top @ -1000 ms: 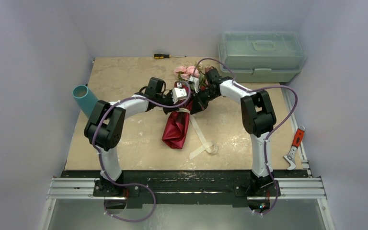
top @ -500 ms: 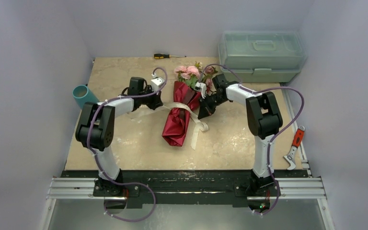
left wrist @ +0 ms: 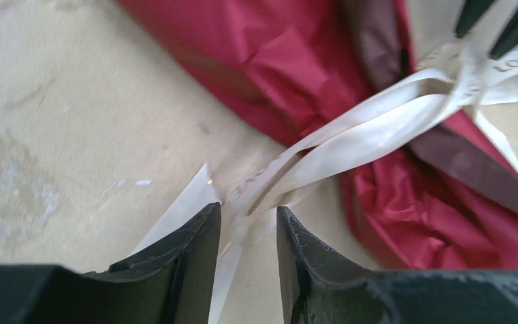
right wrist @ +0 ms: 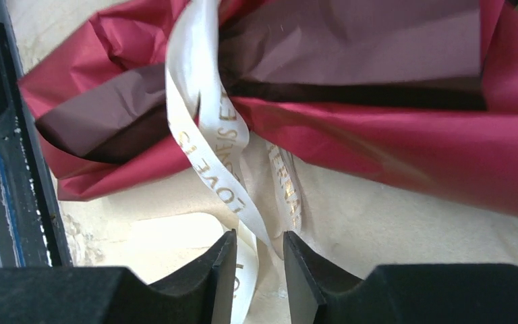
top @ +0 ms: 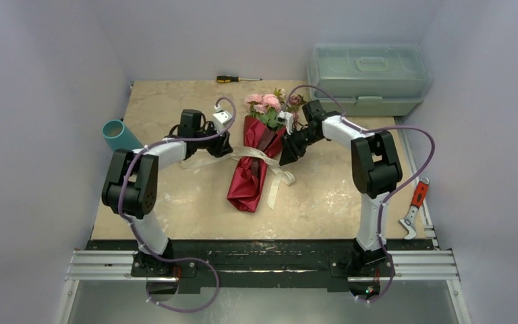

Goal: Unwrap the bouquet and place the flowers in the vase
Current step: Untie the ribbon from the wrapping paper.

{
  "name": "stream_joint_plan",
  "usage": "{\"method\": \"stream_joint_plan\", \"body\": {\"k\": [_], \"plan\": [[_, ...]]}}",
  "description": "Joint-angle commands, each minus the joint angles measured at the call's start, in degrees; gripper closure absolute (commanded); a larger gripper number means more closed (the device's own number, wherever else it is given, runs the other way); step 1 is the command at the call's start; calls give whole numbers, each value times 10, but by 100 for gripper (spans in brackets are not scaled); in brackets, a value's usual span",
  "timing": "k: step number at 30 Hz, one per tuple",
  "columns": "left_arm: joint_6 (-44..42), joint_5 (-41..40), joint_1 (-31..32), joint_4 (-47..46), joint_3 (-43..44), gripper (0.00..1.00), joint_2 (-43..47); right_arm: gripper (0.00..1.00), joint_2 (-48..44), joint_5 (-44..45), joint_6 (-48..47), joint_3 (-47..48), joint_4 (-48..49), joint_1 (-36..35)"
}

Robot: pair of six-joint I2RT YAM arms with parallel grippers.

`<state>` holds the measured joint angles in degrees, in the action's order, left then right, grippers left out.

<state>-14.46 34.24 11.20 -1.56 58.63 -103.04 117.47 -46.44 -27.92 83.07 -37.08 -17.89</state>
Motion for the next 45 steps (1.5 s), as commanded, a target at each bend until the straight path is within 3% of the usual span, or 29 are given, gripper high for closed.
{"method": "stream_joint_plan", "body": {"k": [1,8,19,21,22,24,26,37,45], "plan": [[-81,40,38,-1,23,64,42,63,-35,-36,41,48,19,-12],[-124,36,86,-17,57,63,10,60,-14,-41,79,83,48,-47],[-162,50,105,7,98,64,-54,61,29,-34,69,85,34,-70],[-166,45,105,8,92,64,-56,65,30,-29,68,87,34,-70],[-166,41,105,9,89,66,-55,72,30,-27,65,89,32,-71],[-165,31,105,15,89,82,-53,89,23,-31,57,91,25,-71],[-157,16,102,15,89,97,-46,99,13,-28,48,91,15,-69],[-56,-48,5,12,43,100,-5,100,-29,-2,-10,27,-48,-1],[-59,-36,-21,15,21,100,16,100,-42,18,-22,-36,-47,37]]}}
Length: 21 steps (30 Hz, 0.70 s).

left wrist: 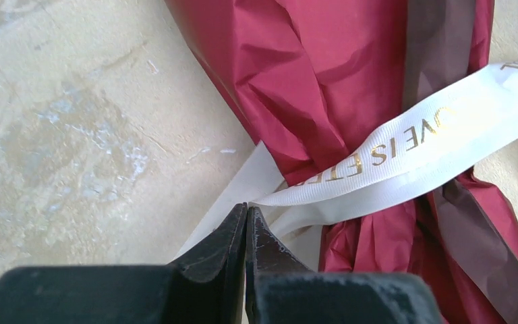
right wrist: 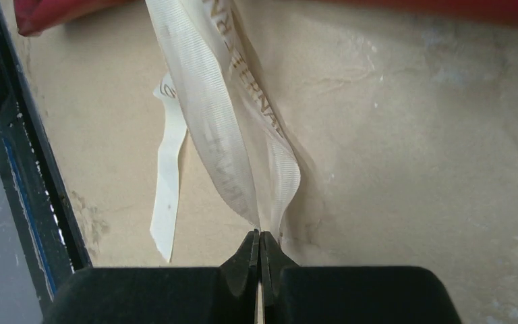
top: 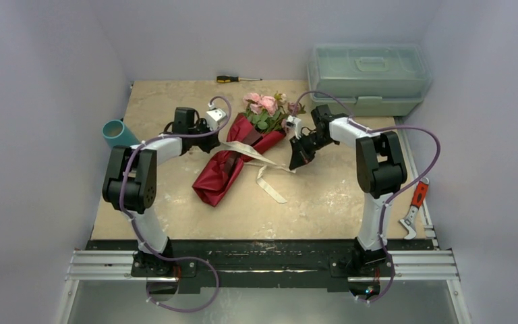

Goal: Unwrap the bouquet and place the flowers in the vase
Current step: Untie the ribbon from the wrapping paper.

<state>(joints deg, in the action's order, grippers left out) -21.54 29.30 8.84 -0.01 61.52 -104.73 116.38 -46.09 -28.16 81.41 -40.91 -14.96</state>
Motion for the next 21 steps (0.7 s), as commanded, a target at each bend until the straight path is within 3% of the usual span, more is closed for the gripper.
{"method": "stream_joint_plan", "body": {"k": [1,3,7,9,13,21], "plan": [[20,21,4,13,-5,100,33,100,-32,17,-17,-21,-7,14],[31,27,9,18,-2,100,31,100,-29,17,-18,-16,-13,26],[32,53,26,25,-1,100,40,66,-46,-9,-3,10,-12,26],[32,74,31,23,-1,92,53,54,-57,-29,29,21,14,20],[19,87,36,14,5,74,76,50,-48,-44,70,49,42,-5],[0,74,43,36,20,68,68,47,-13,9,86,83,80,-92]]}}
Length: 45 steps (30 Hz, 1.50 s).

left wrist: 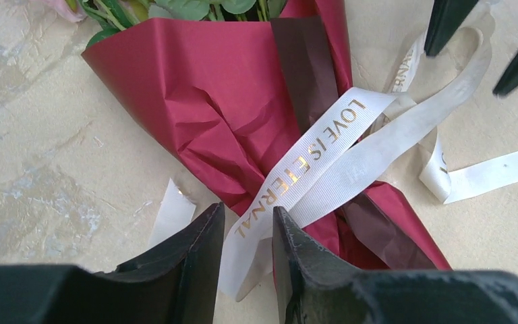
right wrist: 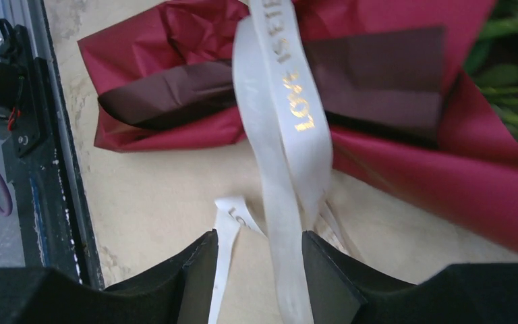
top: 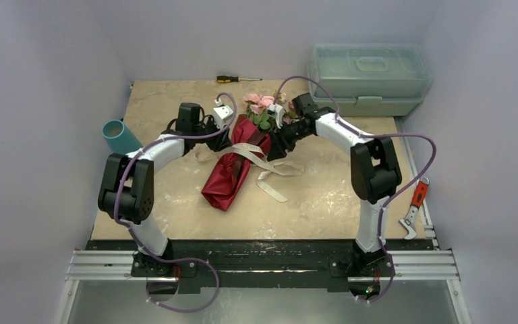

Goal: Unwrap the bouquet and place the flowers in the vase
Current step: Untie the ribbon from the wrapping paper.

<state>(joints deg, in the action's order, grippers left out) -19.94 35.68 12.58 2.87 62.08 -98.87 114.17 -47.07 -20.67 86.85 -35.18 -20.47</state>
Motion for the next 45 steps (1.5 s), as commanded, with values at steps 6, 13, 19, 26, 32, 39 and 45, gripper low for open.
{"method": "stream_joint_plan", "body": {"k": [6,13,19,26,32,39,45], "plan": [[-20,6,19,-2,12,67,8,48,26,52,15,32,45,-77],[-15,5,21,-4,13,67,8,45,40,125,42,28,111,-90],[-14,13,21,-5,6,67,15,42,50,163,41,23,118,-99],[-11,9,21,-10,4,64,18,66,65,176,-4,11,84,-109],[-33,26,21,14,10,59,41,100,-7,124,-36,15,37,-99],[-73,29,20,41,20,56,67,100,-63,76,-34,10,-10,-53],[-98,36,20,56,27,56,74,100,-111,41,-29,-34,-46,52]]}}
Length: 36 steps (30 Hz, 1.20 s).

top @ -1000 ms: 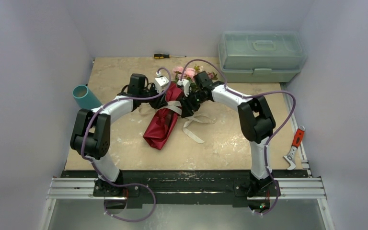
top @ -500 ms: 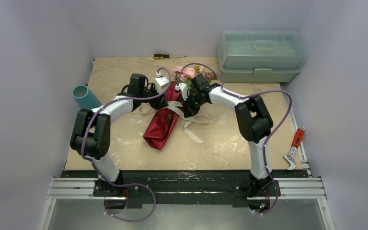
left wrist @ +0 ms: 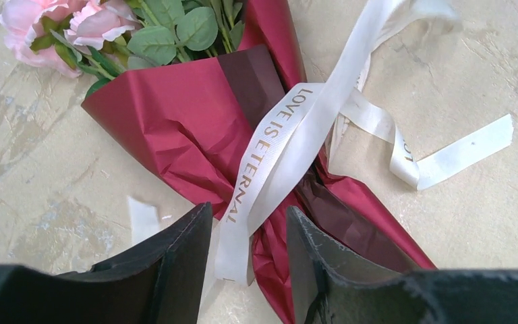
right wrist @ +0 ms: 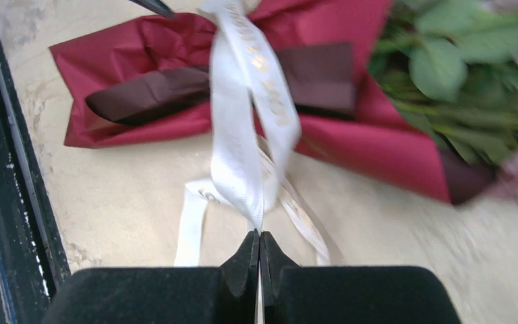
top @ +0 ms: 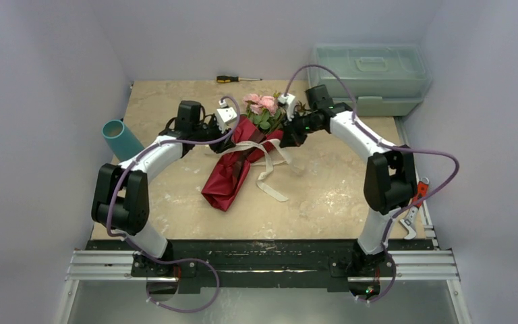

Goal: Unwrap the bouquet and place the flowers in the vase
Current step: Untie the ribbon from the wrapping paper.

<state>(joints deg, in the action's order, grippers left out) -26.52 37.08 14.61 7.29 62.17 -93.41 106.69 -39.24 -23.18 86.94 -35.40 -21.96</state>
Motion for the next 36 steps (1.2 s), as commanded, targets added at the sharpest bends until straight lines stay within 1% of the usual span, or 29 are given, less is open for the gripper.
{"method": "stream_joint_plan", "body": {"k": [1,6,11,14,19,21,23,29,33,36], "plan": [[-35,24,0,12,28,56,18,100,-49,-40,-8,-51,-44,84],[-66,37,6,22,47,57,-5,100,-103,-36,-6,-123,-41,142],[-137,45,28,56,74,59,-29,100,-140,-39,56,-181,8,207],[-158,42,42,61,84,59,-44,100,-167,-27,79,-214,39,239],[-219,58,66,88,92,59,-56,100,-180,-8,61,-239,34,247],[-269,60,91,105,87,60,-55,100,-182,-15,61,-241,31,247],[-294,48,118,89,75,60,-55,100,-187,-24,63,-241,30,247],[-281,17,175,8,68,49,-84,100,-209,-31,53,-243,23,249],[-281,3,191,-5,88,48,-120,100,-244,-37,38,-260,30,251],[-263,4,194,-24,101,48,-145,100,-262,-39,33,-273,35,251]]}}
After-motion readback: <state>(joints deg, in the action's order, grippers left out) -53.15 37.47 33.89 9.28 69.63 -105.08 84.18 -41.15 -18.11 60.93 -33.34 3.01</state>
